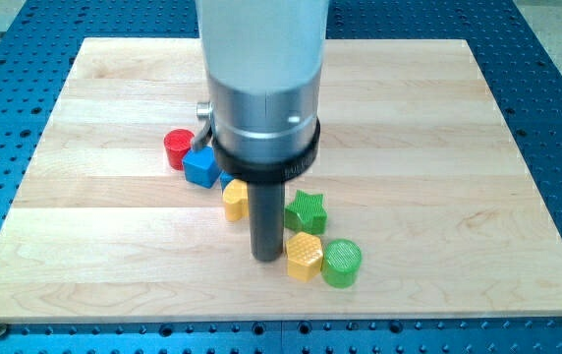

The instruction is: Form a triangle with yellow blocks and green star

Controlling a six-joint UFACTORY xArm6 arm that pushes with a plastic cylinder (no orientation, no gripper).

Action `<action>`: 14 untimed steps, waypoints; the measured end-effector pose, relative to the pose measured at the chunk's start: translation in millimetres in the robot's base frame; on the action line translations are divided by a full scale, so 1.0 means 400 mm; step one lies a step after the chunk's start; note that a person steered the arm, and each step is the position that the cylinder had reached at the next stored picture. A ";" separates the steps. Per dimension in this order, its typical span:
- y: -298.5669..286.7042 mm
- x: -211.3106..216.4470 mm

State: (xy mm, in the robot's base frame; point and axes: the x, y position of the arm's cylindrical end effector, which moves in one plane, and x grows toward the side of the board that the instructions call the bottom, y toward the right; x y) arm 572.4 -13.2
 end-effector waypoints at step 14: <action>0.173 -0.079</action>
State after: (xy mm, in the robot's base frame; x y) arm 540.9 55.8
